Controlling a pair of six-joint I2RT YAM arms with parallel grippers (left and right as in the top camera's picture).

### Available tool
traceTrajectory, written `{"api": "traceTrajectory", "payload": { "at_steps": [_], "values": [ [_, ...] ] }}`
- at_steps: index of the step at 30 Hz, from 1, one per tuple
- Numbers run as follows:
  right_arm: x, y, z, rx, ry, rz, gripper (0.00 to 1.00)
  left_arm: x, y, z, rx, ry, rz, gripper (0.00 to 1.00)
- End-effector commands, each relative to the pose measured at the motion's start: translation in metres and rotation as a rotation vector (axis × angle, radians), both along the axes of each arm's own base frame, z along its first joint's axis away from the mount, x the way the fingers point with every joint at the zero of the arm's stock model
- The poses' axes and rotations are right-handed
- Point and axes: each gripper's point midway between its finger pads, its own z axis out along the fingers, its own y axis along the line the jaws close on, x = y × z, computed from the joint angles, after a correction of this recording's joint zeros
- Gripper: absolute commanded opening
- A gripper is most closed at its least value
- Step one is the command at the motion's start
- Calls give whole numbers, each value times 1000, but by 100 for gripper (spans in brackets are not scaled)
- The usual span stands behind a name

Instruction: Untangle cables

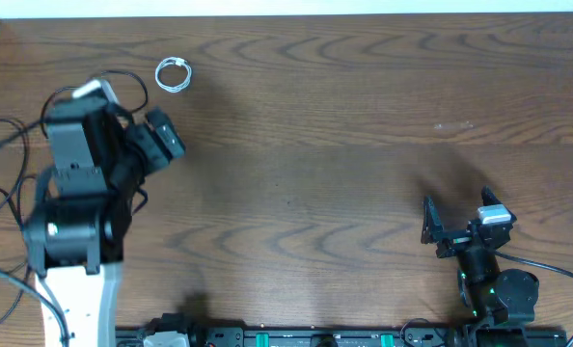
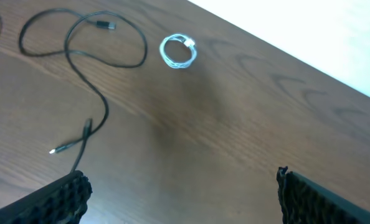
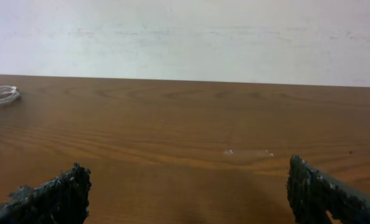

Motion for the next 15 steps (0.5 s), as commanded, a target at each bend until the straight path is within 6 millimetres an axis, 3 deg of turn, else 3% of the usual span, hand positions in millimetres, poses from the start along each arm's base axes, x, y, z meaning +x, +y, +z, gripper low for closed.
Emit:
{"api": "traceTrajectory", "payload": {
  "at_steps": [1, 9, 15],
  "values": [
    [0, 0, 0, -15, -6, 1, 99, -20, 10, -12, 67, -21, 27, 98],
    [0, 0, 0, -15, -6, 1, 99, -30, 10, -55, 84, -313, 37, 98],
    [0, 0, 0, -15, -6, 1, 99, -35, -2, -77, 173, -517, -74, 98]
  ]
}}
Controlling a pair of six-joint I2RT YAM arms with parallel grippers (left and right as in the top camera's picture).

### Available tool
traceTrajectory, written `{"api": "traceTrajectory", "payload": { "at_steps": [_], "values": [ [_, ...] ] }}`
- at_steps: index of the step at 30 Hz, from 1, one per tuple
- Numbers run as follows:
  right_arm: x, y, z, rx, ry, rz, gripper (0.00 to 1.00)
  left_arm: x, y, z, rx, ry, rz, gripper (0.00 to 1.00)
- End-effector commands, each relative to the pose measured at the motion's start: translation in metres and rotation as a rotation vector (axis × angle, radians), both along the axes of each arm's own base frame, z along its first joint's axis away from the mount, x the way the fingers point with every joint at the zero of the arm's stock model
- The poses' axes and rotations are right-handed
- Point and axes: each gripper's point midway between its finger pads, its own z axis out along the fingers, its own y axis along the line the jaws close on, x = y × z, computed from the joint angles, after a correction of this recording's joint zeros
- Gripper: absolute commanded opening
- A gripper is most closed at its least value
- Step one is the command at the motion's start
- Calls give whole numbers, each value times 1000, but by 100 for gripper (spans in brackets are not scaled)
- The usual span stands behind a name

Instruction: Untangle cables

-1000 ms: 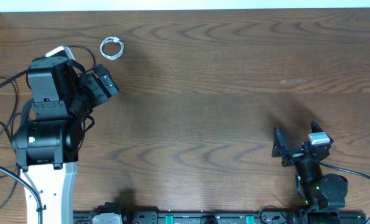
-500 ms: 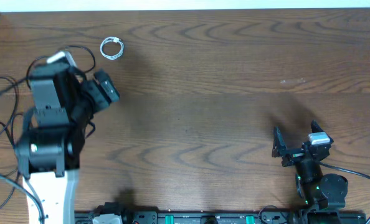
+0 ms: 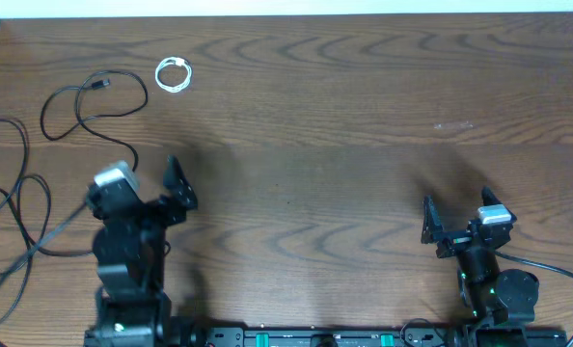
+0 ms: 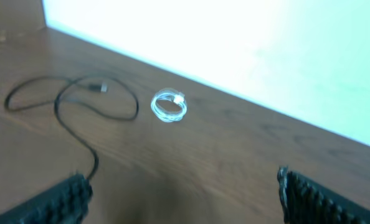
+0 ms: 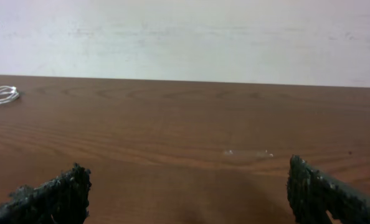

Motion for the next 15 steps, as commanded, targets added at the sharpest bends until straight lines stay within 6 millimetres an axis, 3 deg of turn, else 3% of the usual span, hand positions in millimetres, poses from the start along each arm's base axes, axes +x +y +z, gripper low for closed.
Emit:
{"api": "traceTrajectory", "payload": {
  "at_steps": [1, 10, 15],
  "values": [
    [0, 0, 0, -15, -5, 2, 99, -7, -5, -16, 93, -42, -48, 97],
    [0, 0, 0, -15, -5, 2, 99, -20, -5, -65, 182, -63, -59, 97],
    [0, 0, 0, -15, -5, 2, 99, -22, -5, -80, 205, -70, -62, 98]
  ]
}}
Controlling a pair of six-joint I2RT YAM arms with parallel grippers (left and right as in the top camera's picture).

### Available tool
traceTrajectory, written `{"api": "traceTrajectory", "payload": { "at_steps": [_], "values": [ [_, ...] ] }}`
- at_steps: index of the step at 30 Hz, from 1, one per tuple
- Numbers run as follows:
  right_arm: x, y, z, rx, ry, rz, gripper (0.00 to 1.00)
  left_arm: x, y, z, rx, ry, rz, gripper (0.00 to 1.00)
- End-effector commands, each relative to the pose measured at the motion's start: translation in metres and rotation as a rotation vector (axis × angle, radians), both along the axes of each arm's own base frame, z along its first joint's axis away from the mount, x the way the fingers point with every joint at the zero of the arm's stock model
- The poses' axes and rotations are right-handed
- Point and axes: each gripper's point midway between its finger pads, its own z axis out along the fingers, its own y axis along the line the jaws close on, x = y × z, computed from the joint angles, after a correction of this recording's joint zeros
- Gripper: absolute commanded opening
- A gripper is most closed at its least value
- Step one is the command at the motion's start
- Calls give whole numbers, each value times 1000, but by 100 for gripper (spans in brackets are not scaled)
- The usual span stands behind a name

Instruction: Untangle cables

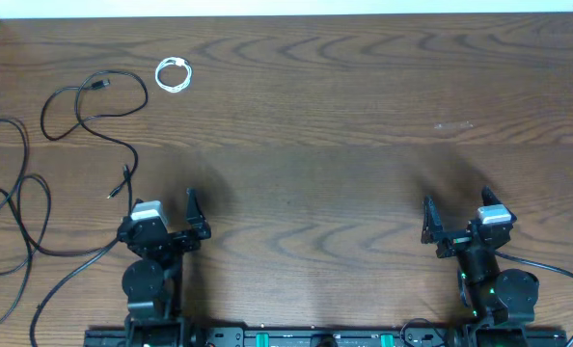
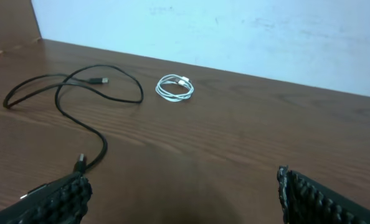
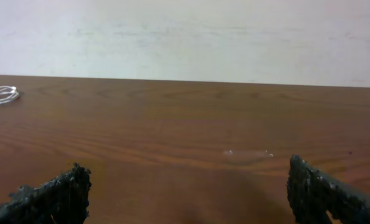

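A black cable (image 1: 94,120) lies loose at the far left of the table, looping from a plug near the back down to a free end (image 2: 80,163). A coiled white cable (image 1: 174,74) rests apart from it, further back (image 2: 175,88) (image 3: 1,94). My left gripper (image 1: 161,231) sits low at the front left, open, nothing between its fingers (image 2: 54,199). My right gripper (image 1: 457,226) sits at the front right, open and empty (image 3: 185,193).
Another long black cable (image 1: 16,207) trails off the table's left edge. The wooden table (image 1: 344,145) runs to a white wall at the back. A black rail with connectors (image 1: 286,337) lines the front edge.
My left arm has drawn back further toward the front edge and lowered; its gripper now points level across the table. The cables and my right arm have not moved.
My left arm was stretched out over the black cable at the far left, gripper open above it. Half a second later it had pulled back to mid-table. Now it rests low at the front edge, open and empty, with both cables lying apart.
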Motion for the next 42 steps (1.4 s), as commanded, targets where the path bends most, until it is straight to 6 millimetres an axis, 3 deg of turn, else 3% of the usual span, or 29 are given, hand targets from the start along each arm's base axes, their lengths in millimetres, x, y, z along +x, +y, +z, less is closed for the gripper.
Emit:
{"api": "traceTrajectory", "payload": {
  "at_steps": [1, 3, 42],
  "values": [
    [0, 0, 0, -15, -4, 3, 99, -1, -1, -3, 37, -17, -10, 98],
    [0, 0, 0, -15, -5, 3, 99, -4, -1, -11, 36, 14, -11, 98],
    [0, 0, 0, -15, -5, 3, 99, -4, -1, -12, 35, 17, -11, 97]
  ]
}}
